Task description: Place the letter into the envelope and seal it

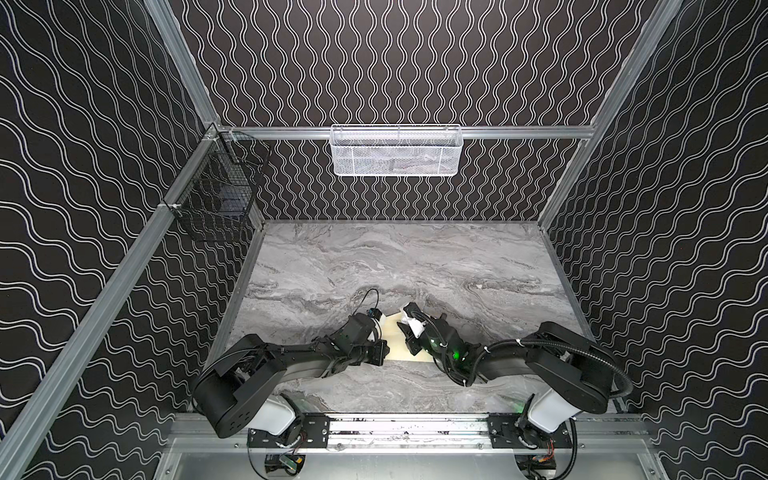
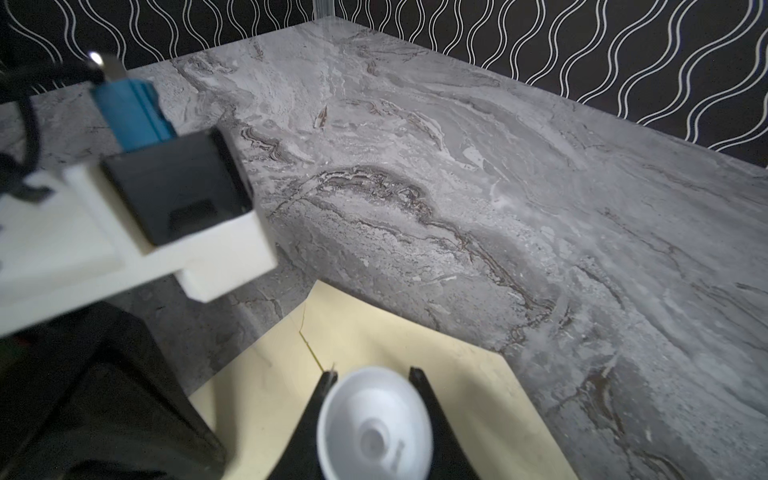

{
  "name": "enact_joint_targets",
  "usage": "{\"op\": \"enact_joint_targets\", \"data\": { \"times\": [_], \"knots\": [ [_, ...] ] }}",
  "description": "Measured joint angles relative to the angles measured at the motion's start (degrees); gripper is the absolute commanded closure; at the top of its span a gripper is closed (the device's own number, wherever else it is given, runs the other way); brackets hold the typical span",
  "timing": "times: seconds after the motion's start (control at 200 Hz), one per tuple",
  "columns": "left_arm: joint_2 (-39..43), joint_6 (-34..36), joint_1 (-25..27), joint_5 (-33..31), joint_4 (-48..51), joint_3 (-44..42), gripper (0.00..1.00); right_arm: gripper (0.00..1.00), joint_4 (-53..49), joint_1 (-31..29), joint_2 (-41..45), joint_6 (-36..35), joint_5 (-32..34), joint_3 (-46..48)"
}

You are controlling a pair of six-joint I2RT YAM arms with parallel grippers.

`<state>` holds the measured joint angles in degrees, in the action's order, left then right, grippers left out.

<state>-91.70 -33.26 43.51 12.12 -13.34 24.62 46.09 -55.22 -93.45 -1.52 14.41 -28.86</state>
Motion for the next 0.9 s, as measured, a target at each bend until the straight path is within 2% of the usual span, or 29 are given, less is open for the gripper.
{"op": "enact_joint_targets", "data": {
  "times": [0.145,0.3,0.54,0.896],
  "knots": [
    [0.7,0.0,0.0,0.33,1.03,0.0,0.9,1.0,0.0,-1.77,0.33,0.9,-1.84,-1.38],
    [0.9,0.0,0.0,0.46,1.42,0.04,0.9,1.0,0.2,-4.28,-2.99,1.95,-3.67,-3.37],
    [1.73,0.0,0.0,0.46,2.08,-0.39,0.91,1.0,0.87,-4.63,-6.45,2.12,-2.43,-3.78],
    [1.07,-0.02,0.0,0.68,0.0,-1.07,0.91,1.0,1.36,-4.33,-6.23,-0.15,-0.59,-3.17]
  ]
}}
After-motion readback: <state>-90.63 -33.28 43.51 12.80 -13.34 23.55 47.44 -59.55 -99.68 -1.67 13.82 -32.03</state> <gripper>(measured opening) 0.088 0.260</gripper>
